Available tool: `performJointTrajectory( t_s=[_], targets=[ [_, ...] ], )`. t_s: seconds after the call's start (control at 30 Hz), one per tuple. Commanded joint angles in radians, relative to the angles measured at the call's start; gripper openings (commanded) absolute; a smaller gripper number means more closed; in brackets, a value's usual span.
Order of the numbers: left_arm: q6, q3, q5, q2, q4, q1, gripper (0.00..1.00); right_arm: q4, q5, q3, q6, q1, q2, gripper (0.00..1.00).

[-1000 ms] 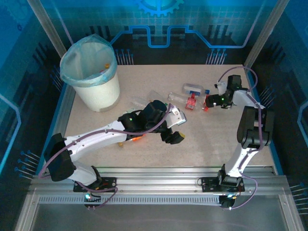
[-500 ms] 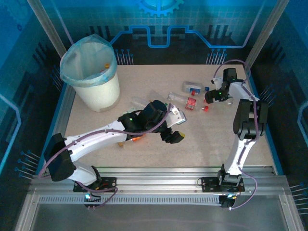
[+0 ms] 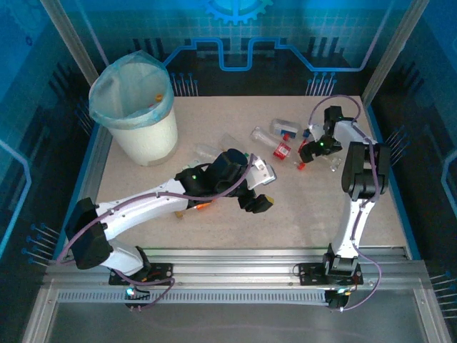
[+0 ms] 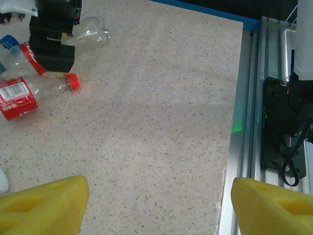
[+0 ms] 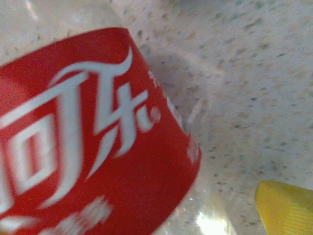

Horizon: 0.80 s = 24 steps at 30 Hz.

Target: Put the plastic bottles in the bin

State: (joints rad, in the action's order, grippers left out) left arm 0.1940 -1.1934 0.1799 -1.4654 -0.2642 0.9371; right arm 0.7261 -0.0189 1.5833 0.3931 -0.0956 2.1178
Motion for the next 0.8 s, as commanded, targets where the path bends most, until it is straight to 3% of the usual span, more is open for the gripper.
performJointTrajectory(
  t_s=[0.0,0.17,0.4,0.77],
  targets=[
    [0.019,0.009,-0.002,-0.009,-0.010,-0.001,0.78,0.058,-0.003,0.033,0.026,0.015,0.025,1.00],
    [0.017,0.006,-0.003,-0.017,-0.012,-0.003,0.78,0.029,-0.011,-0.030,0.020,0.026,-0.015,0.96],
    [0.013,0.005,-0.002,-0.023,-0.012,-0.003,0.78,-0.062,-0.033,-0.195,-0.006,0.034,-0.142,0.79],
    [0.007,0.003,-0.004,-0.030,-0.015,-0.003,0.78,-0.102,-0.049,-0.328,-0.053,0.073,-0.337,0.63]
  ],
)
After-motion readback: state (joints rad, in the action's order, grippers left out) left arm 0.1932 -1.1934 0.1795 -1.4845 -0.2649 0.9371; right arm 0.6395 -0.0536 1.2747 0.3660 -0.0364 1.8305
